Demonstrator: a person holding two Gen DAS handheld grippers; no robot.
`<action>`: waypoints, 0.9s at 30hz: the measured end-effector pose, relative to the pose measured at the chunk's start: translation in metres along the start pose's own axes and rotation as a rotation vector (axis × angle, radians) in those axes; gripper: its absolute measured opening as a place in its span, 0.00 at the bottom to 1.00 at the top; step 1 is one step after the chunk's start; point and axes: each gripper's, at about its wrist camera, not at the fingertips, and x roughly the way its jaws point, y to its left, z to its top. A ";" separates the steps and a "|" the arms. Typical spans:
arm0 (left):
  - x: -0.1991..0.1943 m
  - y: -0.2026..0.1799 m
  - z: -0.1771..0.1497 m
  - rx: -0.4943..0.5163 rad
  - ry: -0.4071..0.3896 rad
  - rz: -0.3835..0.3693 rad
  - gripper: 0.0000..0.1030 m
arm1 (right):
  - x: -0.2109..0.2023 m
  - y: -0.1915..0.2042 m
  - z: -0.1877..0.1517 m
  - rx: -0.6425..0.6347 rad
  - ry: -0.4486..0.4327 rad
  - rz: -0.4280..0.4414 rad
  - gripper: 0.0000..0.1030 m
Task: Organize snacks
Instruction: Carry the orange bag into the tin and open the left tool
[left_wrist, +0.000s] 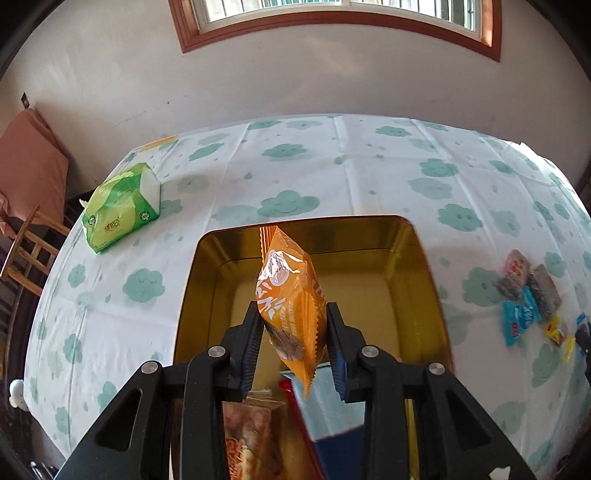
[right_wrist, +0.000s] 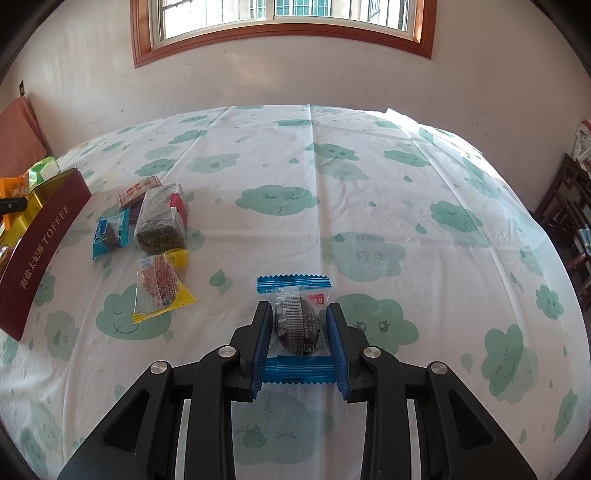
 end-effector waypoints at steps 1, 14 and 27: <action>0.006 0.006 0.000 -0.008 0.015 0.004 0.29 | 0.000 0.000 0.000 -0.001 0.000 -0.001 0.31; 0.031 0.014 -0.009 -0.009 0.074 0.009 0.31 | 0.000 0.000 0.000 -0.001 0.000 -0.002 0.31; 0.026 0.015 -0.009 -0.010 0.052 0.015 0.37 | 0.000 0.001 0.000 -0.002 0.001 -0.002 0.31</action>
